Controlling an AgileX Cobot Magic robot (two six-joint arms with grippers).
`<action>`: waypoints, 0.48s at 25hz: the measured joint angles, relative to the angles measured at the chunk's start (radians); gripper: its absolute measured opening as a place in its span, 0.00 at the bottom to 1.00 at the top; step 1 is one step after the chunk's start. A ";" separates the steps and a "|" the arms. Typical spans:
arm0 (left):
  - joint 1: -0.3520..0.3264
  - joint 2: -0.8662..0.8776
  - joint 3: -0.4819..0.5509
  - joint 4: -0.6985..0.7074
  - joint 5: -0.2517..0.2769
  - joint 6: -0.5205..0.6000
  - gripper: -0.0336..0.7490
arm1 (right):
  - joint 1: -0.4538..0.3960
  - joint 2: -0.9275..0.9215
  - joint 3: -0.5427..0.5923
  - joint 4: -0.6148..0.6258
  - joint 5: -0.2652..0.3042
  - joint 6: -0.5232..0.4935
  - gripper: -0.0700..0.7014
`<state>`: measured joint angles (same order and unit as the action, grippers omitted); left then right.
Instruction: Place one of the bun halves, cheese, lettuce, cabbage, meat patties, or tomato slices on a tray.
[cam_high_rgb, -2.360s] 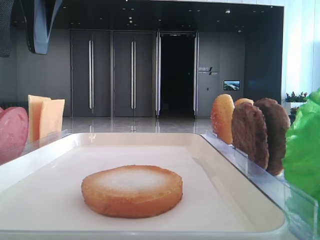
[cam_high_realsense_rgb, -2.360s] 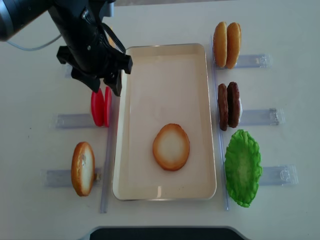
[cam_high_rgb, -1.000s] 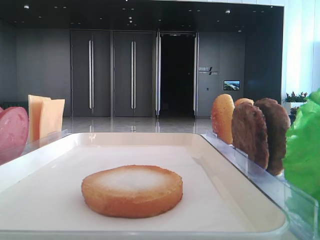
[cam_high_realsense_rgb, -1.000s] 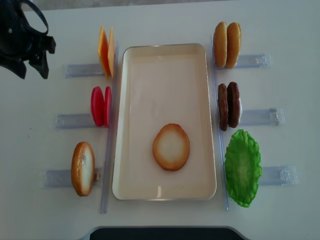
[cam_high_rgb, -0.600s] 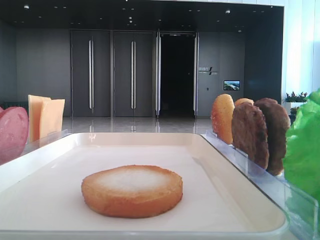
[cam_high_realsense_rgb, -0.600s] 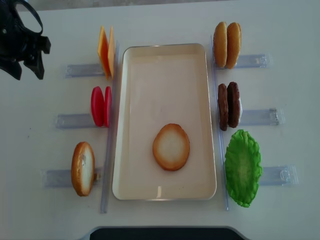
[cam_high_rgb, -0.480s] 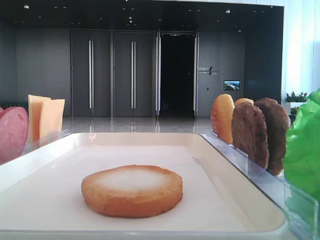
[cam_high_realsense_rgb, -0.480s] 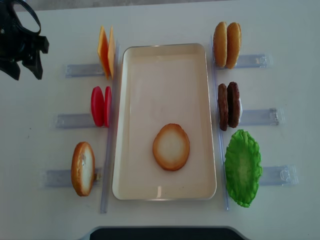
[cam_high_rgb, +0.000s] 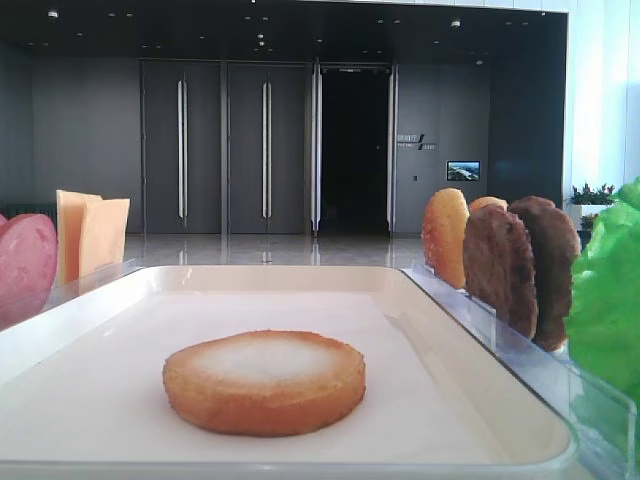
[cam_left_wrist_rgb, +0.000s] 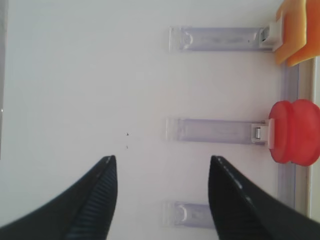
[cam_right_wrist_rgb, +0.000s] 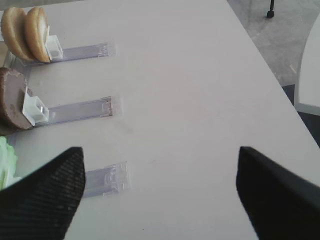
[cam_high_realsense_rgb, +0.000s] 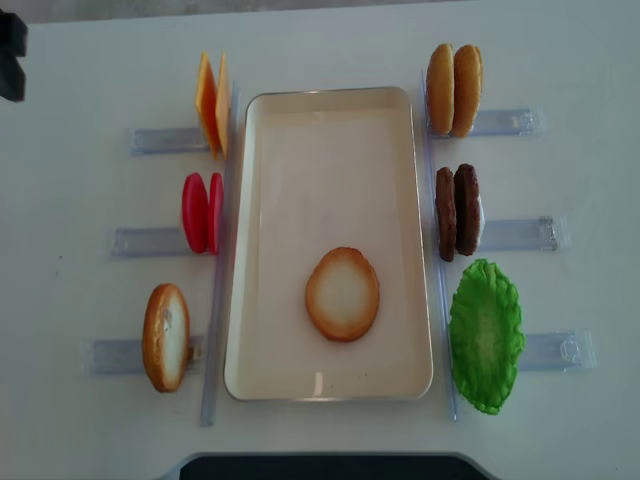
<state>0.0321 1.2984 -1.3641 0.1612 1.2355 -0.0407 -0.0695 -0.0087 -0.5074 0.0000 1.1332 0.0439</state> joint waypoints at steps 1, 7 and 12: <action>0.000 -0.037 0.000 0.000 0.004 0.001 0.61 | 0.000 0.000 0.000 0.000 0.000 0.000 0.85; 0.000 -0.254 0.036 0.000 0.008 0.018 0.61 | 0.000 0.000 0.000 0.000 0.000 0.000 0.85; 0.000 -0.440 0.185 0.000 0.009 0.046 0.61 | 0.000 0.000 0.000 0.000 0.000 0.000 0.85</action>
<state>0.0321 0.8583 -1.1791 0.1612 1.2440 0.0054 -0.0695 -0.0087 -0.5074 0.0000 1.1332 0.0439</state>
